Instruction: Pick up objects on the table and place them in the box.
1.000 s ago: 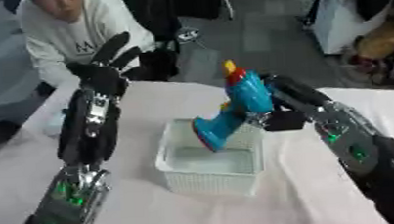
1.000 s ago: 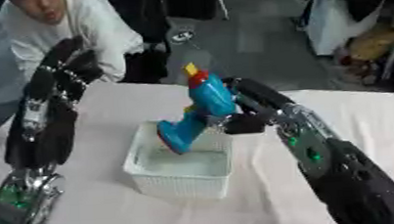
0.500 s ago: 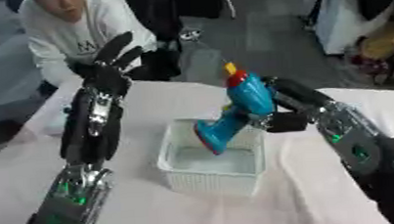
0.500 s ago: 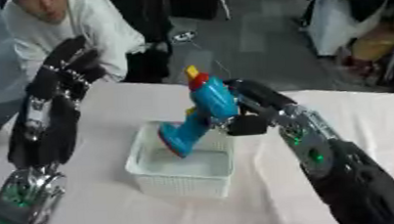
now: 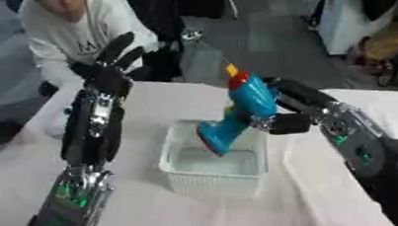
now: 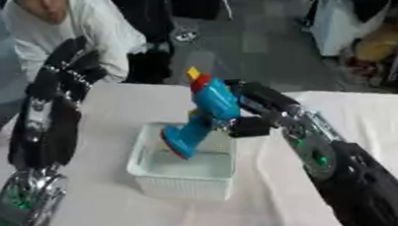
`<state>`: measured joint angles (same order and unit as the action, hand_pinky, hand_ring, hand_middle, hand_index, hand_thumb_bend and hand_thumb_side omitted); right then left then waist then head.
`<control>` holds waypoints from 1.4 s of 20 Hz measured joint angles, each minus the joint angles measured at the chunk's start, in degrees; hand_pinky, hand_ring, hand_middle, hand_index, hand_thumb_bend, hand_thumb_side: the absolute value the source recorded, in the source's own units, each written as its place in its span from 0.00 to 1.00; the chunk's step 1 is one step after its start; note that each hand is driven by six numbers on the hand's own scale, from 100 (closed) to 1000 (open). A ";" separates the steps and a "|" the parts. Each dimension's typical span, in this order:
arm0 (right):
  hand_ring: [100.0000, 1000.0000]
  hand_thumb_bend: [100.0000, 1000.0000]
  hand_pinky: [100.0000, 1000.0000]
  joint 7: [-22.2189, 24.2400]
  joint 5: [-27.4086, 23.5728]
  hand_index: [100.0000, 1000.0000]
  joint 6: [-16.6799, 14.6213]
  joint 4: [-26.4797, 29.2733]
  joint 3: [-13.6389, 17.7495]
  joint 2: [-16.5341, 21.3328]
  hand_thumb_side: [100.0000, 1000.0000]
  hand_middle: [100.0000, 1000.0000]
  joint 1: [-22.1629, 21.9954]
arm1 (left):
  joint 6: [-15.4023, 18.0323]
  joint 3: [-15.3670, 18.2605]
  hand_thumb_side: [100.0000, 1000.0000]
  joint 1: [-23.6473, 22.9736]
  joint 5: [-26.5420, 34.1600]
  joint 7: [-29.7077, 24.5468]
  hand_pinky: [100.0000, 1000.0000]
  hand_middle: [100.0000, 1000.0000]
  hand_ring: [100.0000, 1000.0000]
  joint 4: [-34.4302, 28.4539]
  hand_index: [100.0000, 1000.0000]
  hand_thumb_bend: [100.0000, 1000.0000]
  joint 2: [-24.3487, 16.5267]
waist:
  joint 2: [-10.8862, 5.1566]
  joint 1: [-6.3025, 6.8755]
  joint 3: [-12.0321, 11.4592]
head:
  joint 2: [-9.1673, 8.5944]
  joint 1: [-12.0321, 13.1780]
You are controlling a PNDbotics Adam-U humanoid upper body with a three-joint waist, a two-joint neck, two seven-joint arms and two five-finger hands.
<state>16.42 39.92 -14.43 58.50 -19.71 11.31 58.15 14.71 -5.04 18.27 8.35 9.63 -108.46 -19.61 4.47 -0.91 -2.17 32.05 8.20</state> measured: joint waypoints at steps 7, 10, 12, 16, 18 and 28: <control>0.91 0.20 0.85 -0.03 0.22 1.00 0.04 0.00 0.05 0.00 0.98 0.93 -0.01 | 0.00 0.00 0.80 0.00 0.00 0.00 0.84 0.95 0.92 0.00 0.95 0.26 0.00 | 0.00 0.00 0.01 | 0.00 0.25; 0.93 0.32 0.88 -0.35 0.03 1.00 0.31 0.00 0.34 0.00 1.00 0.95 -0.01 | 0.00 0.00 0.80 0.00 0.00 0.00 0.84 0.95 0.92 0.00 0.95 0.26 0.00 | 0.00 0.00 0.01 | 0.00 0.46; 0.94 0.36 0.90 -0.54 -0.45 1.00 0.46 0.00 0.34 0.00 1.00 0.95 -0.01 | 0.00 0.00 0.80 0.00 0.00 0.00 0.84 0.95 0.92 0.00 0.95 0.26 0.00 | 0.00 -0.01 0.01 | 0.00 0.46; 0.94 0.44 0.89 -1.24 -1.77 1.00 0.52 0.02 0.42 0.01 0.92 0.96 -0.01 | 0.00 0.00 0.80 0.00 0.00 0.00 0.84 0.95 0.92 0.00 0.95 0.26 0.00 | 0.00 -0.07 0.01 | 0.00 0.47; 0.93 0.47 0.89 -2.00 -2.28 1.00 0.61 0.03 0.55 0.02 0.88 0.95 -0.01 | 0.00 0.00 0.80 0.00 0.00 0.00 0.84 0.94 0.92 0.00 0.95 0.26 0.00 | 0.00 -0.08 0.02 | 0.00 0.48; 0.91 0.48 0.86 -5.06 -2.04 1.00 1.08 0.24 0.66 0.28 0.83 0.93 -0.01 | 0.00 0.00 0.80 0.00 0.00 0.01 0.84 0.94 0.92 0.00 0.95 0.26 0.00 | 0.00 -0.09 0.16 | 0.00 0.52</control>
<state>11.36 37.88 -13.35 58.73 -19.05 11.60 58.14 14.71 -5.04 18.26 8.35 9.64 -108.46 -19.61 4.47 -1.01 -2.01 32.05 8.72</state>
